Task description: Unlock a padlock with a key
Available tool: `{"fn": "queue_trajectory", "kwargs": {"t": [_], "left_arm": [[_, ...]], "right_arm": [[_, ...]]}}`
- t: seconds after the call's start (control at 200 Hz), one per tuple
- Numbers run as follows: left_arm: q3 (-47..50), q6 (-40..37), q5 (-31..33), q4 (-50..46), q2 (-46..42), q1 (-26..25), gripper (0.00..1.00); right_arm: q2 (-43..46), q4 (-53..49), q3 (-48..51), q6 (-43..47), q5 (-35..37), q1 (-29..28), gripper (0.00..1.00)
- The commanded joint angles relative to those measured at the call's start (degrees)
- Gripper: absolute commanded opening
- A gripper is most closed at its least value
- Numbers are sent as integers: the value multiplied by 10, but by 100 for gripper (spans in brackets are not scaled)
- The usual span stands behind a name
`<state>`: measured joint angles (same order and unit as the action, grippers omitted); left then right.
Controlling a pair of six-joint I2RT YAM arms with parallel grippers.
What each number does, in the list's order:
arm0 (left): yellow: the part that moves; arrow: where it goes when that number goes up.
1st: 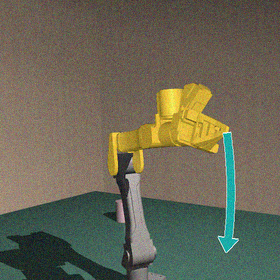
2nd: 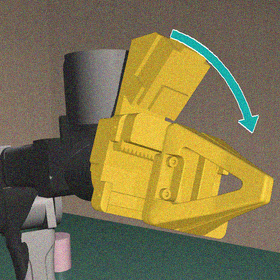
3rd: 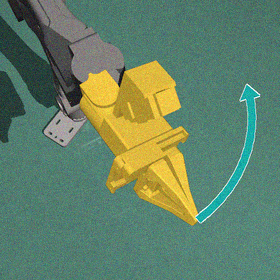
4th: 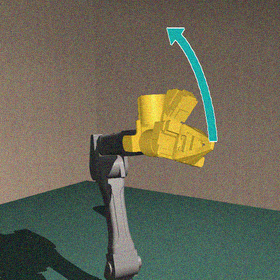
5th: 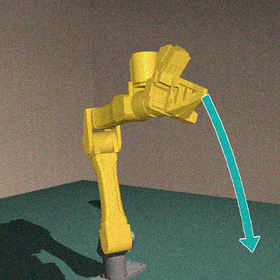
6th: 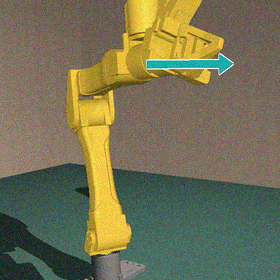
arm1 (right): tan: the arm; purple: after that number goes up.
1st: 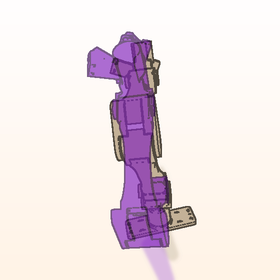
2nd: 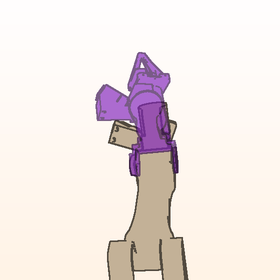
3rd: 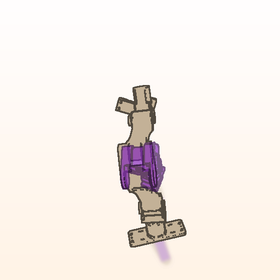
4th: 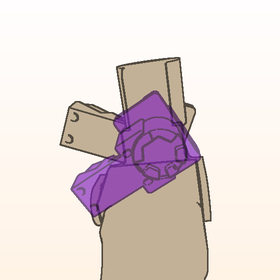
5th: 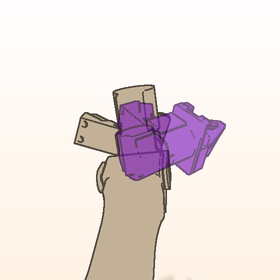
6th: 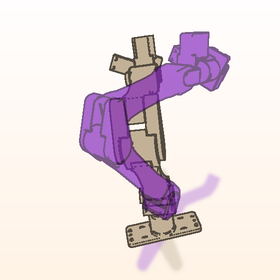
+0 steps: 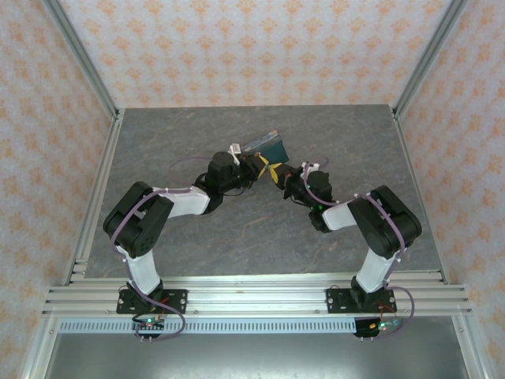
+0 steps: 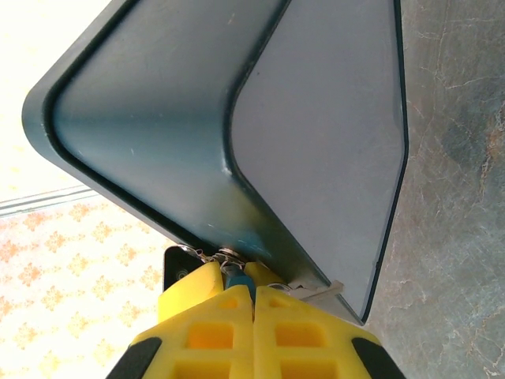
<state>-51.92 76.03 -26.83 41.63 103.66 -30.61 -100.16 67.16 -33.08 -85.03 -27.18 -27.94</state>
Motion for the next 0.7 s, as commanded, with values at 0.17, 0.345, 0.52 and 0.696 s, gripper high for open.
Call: {"fn": "queue_trajectory", "kwargs": {"t": [0.17, 0.345, 0.52, 0.696], "left_arm": [[-10, -25, -120, 4, 10, -61, 0], [8, -32, -94, 2, 27, -58, 0], [31, -26, -78, 26, 49, -49, 0], [40, -31, -74, 28, 54, -44, 0]], "right_arm": [[8, 37, -49, 10, -72, -36, 0], [15, 10, -19, 32, -69, -24, 11], [36, 3, 21, 41, -70, 1, 35], [80, -38, 52, 66, -82, 17, 58]]}}
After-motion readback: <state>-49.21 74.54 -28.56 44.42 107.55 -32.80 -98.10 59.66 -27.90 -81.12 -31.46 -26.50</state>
